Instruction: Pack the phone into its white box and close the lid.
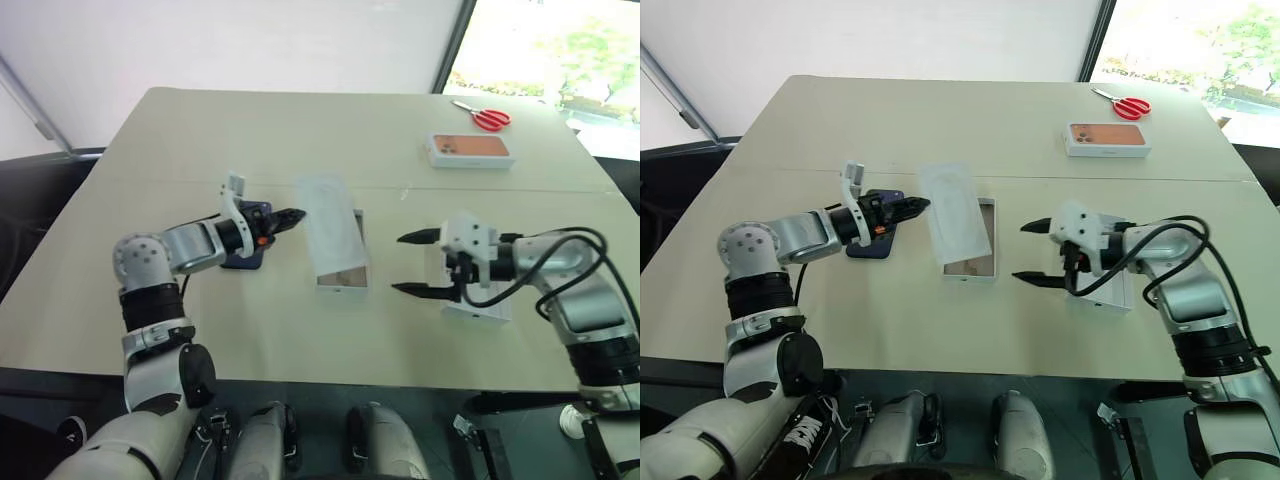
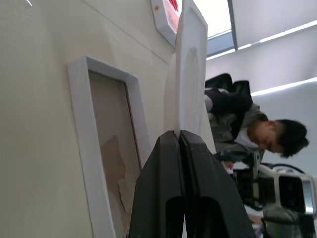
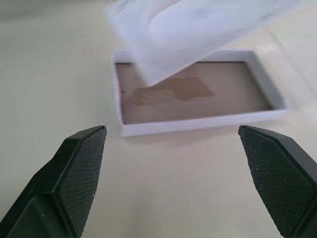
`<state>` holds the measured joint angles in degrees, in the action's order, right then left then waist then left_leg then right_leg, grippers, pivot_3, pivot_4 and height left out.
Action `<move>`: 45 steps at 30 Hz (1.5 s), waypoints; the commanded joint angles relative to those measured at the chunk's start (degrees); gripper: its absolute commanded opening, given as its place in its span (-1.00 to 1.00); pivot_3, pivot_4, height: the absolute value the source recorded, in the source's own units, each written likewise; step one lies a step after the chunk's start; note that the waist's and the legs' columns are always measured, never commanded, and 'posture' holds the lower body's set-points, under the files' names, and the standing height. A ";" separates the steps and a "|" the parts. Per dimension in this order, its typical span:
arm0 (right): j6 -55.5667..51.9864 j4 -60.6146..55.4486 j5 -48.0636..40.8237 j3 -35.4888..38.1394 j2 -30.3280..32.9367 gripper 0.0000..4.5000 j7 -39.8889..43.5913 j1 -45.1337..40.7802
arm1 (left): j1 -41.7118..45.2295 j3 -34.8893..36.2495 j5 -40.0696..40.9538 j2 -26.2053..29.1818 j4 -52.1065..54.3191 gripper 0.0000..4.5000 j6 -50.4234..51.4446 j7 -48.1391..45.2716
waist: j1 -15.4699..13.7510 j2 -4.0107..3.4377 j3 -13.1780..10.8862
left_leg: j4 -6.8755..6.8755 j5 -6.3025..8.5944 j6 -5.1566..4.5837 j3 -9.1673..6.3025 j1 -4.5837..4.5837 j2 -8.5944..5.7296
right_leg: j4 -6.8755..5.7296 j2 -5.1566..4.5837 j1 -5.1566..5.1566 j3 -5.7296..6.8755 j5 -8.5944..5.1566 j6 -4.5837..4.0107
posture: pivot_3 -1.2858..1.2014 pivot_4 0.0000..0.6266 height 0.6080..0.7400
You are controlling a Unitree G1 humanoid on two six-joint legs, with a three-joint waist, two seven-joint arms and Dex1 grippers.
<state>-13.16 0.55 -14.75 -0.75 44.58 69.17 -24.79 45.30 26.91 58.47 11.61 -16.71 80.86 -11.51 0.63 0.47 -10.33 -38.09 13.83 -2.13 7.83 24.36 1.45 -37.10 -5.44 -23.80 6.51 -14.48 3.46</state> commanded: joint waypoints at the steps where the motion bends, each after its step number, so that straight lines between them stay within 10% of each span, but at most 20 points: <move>1: 2.25 2.59 -0.82 2.68 -1.52 0.98 -3.08 -1.84 | 1.47 -5.17 -2.73 0.81 -2.30 -1.00 -1.46 -4.94 | -0.02 0.00 0.00 | 0.00 0.00 0.00 0.00 0.00 0.00 | 0.00 0.00 -0.01 0.00 0.00 0.00 | 0.03 -0.52 0.97; 20: 7.38 3.63 1.19 0.92 -3.38 0.98 -7.17 0.87 | 8.53 -13.97 -13.12 6.11 -15.26 -1.00 -7.59 -21.57 | 0.00 0.05 -0.05 | 0.00 -0.01 -0.01 0.01 0.08 -0.01 | -0.01 -0.03 -0.11 -0.01 0.00 0.00 | 0.03 -0.52 0.97; 30: 8.23 4.50 2.20 -0.88 -5.36 1.00 -8.05 -1.13 | 10.27 -13.37 -16.76 4.59 -18.00 0.96 -11.96 -21.39 | 0.00 0.07 -0.07 | 0.01 -0.02 -0.02 0.01 0.11 -0.01 | -0.02 -0.03 -0.16 -0.01 0.00 0.00 | 0.03 -0.52 0.97; 40: 3.34 1.34 0.26 -1.66 -10.70 1.00 -10.91 -5.50 | 4.96 -16.40 -21.05 9.11 -5.45 0.96 -18.75 -23.54 | 0.31 0.06 -0.08 | 0.04 -0.04 0.01 0.02 0.11 0.01 | -0.06 -0.02 -0.20 -0.03 0.00 0.00 | 0.03 -0.52 0.97; 45: 3.36 1.75 4.03 -5.77 -14.27 0.22 -14.10 -6.74 | -3.17 -18.48 -25.39 11.63 5.67 0.97 -30.82 -25.58 | 0.16 0.05 -0.08 | 0.09 -0.03 0.05 0.02 0.11 0.01 | -0.05 -0.05 -0.23 -0.05 0.00 -0.02 | 0.03 -0.52 0.97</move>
<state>-10.51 3.52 -12.24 -5.50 30.65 56.37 -30.15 42.55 8.02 33.83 23.45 -14.82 54.26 -36.21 0.79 0.51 -10.42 -38.00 13.81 -2.06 7.85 24.46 1.45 -37.15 -5.51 -24.02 6.46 -14.48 3.43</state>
